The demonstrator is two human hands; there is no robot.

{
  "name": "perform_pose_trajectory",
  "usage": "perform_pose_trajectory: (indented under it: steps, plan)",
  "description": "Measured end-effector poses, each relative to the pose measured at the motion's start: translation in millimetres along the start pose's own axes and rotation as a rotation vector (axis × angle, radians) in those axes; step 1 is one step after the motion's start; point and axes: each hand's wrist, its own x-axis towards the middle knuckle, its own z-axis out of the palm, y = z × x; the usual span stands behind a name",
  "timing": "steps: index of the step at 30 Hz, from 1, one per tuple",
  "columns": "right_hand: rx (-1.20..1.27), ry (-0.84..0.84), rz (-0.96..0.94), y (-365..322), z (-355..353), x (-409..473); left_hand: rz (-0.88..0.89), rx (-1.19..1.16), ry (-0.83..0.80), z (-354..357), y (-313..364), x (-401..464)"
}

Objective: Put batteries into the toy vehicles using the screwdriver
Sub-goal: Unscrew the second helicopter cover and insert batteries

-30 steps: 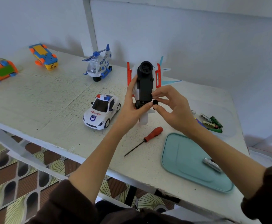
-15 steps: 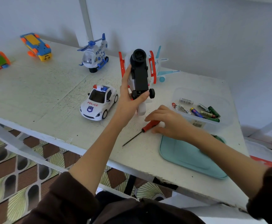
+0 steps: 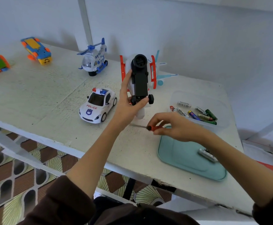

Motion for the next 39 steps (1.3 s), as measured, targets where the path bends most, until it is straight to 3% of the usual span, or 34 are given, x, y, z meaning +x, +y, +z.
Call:
perform_pose_trajectory:
  steps: [2, 7, 11, 39]
  plan:
    - [0.093, 0.119, -0.017, -8.3, -5.1, -3.3, -0.010, -0.005, -0.012, 0.1, 1.1, 0.5]
    - [-0.171, 0.599, -0.129, -9.1, -2.2, -5.7, -0.034, 0.007, -0.051, -1.3, 1.3, -0.2]
    - [-0.278, 0.775, -0.253, -4.0, -8.5, -13.0, -0.029, -0.009, -0.066, -1.0, 4.4, -0.7]
    - [-0.413, 0.854, -0.289, -7.1, -16.3, -16.3, -0.061, -0.041, -0.041, -1.3, 0.3, 3.1]
